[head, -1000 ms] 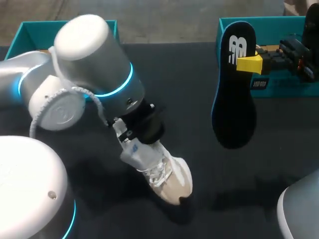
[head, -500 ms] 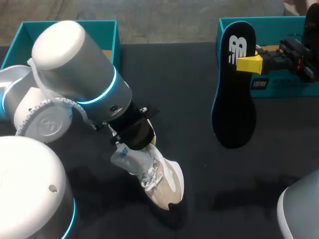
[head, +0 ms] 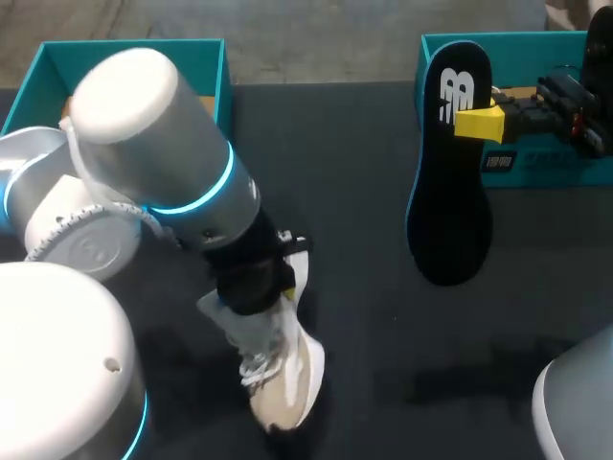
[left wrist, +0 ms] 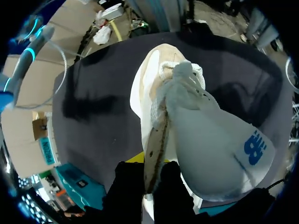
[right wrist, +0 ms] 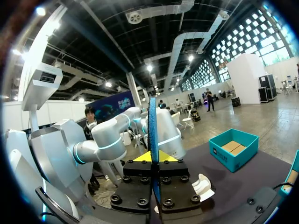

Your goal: Take the shoe out of the shoebox, open the shoe tongue, remove and reinsert the insole, then place the shoe into the shoebox

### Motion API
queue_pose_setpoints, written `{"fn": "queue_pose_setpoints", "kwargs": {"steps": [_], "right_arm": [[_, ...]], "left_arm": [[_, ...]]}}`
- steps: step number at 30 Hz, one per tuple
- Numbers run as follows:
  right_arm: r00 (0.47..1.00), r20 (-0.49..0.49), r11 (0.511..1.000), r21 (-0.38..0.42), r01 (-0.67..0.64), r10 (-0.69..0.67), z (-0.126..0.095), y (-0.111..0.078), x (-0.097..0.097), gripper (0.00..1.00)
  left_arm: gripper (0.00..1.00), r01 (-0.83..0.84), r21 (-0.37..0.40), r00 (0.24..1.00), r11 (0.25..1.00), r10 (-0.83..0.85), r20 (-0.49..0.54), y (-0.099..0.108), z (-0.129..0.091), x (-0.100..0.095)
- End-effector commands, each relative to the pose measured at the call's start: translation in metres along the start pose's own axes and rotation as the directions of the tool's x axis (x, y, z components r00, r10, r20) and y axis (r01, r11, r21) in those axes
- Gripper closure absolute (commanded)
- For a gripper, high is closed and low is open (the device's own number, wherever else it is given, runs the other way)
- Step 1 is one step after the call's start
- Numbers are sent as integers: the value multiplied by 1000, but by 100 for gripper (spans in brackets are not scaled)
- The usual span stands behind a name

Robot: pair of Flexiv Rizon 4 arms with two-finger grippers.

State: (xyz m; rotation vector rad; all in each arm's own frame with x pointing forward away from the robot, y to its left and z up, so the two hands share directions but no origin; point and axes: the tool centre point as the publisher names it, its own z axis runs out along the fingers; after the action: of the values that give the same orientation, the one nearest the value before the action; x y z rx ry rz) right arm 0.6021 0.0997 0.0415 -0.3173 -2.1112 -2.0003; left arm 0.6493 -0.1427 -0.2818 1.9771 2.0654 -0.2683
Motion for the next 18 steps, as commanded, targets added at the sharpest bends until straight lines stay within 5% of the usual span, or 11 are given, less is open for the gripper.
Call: {"fn": "queue_pose_setpoints", "kwargs": {"steps": [1,18], "right_arm": [[1000,-2,1000,4,-2,2,2,1,-2,100],[1000,-2,1000,4,-2,2,2,1,-2,100]], "left_arm": [[100,-24,30,999,999,25,-42,0,17,-10],[100,-8,64,996,998,14,-84,-10,48,-20]]}}
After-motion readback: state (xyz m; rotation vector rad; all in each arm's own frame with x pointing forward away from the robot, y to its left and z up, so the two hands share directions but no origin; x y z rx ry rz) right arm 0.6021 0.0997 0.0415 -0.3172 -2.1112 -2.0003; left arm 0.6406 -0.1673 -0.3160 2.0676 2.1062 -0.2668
